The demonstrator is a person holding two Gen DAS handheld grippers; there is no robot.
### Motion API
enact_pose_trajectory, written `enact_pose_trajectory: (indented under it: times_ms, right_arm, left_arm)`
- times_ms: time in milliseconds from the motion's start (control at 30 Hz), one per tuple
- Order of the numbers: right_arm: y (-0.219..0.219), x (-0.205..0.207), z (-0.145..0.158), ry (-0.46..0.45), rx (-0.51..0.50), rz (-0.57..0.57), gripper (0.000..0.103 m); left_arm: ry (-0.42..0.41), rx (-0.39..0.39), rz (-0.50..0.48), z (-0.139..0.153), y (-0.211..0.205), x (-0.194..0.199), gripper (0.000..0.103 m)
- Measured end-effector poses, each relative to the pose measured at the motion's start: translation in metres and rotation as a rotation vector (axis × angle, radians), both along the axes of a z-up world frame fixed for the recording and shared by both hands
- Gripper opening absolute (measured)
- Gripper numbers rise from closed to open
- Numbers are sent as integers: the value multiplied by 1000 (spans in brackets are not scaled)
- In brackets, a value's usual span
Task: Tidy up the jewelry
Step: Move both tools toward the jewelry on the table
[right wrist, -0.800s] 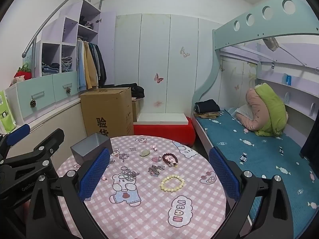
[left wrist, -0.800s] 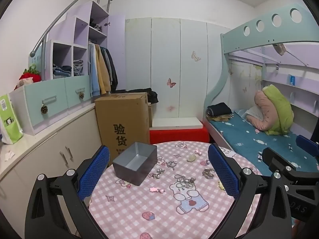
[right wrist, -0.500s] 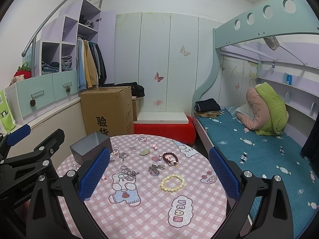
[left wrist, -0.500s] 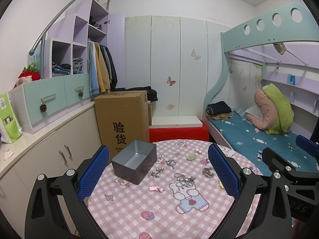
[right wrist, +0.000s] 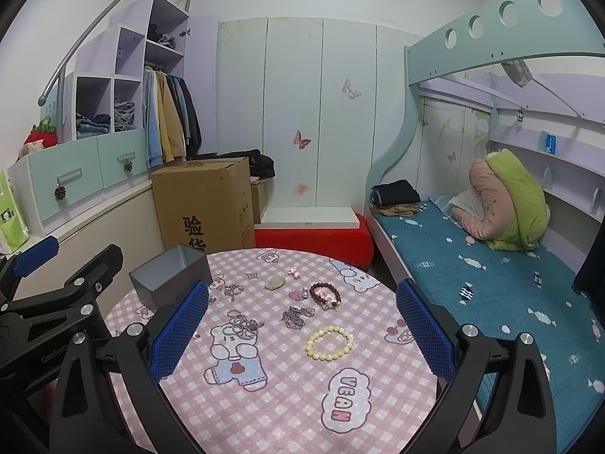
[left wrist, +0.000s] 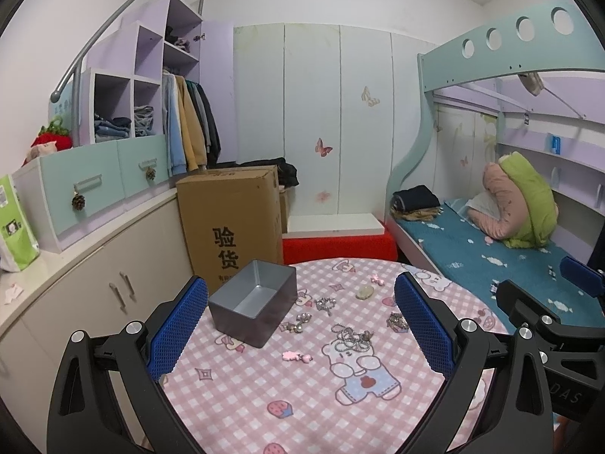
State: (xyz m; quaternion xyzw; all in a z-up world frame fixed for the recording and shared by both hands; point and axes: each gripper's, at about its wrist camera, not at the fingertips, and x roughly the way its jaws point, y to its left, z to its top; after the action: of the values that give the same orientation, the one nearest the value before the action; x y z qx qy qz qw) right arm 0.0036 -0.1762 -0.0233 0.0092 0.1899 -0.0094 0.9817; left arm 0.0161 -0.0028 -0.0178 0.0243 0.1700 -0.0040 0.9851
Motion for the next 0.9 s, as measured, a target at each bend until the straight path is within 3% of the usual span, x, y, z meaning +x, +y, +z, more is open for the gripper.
enact_pose_trajectory:
  times_ms: [233,500,633,900]
  right_arm:
    - [3,11,-11,26,-1,15,97]
    - [3,31,-35,100,9,29,97]
    - [0,43,-51,141,24,51,97]
    - [-6,60,-80,193,-13,85,97]
  left_arm:
    - [3,-32,1,-9,4,11,96]
    - [71,26,-2,-35,5,32,96]
    - [93,-11,-43,-54,11,40,96]
    - [276,74,-17,-93,21,59,96]
